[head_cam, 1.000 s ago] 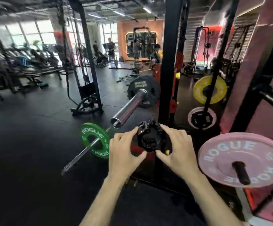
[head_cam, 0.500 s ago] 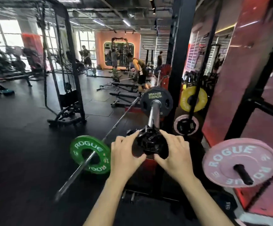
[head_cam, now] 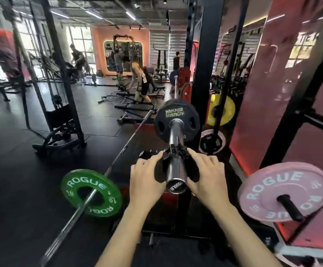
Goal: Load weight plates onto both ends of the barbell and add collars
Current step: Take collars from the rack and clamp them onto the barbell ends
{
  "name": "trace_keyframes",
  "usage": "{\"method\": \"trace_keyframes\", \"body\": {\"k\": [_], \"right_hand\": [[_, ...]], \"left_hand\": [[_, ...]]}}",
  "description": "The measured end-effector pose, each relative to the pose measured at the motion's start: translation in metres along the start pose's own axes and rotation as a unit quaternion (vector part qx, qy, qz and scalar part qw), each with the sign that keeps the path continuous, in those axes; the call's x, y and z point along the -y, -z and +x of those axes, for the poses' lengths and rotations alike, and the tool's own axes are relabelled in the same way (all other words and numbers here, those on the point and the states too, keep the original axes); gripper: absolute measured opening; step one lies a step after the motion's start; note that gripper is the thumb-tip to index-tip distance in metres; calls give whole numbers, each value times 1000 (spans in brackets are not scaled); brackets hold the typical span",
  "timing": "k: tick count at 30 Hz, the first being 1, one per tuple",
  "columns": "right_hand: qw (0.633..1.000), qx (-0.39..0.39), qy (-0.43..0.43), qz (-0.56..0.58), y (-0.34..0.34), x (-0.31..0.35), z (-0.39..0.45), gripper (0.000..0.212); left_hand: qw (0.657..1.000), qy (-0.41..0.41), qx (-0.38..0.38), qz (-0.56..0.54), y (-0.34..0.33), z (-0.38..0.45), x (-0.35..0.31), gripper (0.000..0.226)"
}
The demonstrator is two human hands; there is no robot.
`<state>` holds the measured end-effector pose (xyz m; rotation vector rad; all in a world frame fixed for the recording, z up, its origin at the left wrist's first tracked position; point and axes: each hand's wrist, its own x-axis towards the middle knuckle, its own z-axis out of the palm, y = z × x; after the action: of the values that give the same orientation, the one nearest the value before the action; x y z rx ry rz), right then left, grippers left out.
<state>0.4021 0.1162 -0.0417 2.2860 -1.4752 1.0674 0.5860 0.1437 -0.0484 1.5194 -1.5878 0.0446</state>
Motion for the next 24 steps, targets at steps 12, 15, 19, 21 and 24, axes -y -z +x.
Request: {"method": "trace_keyframes", "body": {"k": [12, 15, 19, 21, 24], "right_hand": [[1000, -1, -22, -19, -70, -51, 90, 82], [999, -2, -41, -25, -84, -57, 109, 80], [997, 2, -58, -50, -104, -67, 135, 78], [997, 0, -60, -57, -111, -71, 144, 75], [997, -8, -56, -56, -113, -76, 146, 74]], "left_hand": [[997, 16, 31, -62, -78, 103, 48, 73], [998, -9, 39, -56, -90, 130, 59, 73], [998, -50, 23, -42, -107, 167, 67, 69], [997, -53, 22, -42, -115, 180, 73, 66], [996, -61, 21, -54, -119, 186, 75, 63]]}}
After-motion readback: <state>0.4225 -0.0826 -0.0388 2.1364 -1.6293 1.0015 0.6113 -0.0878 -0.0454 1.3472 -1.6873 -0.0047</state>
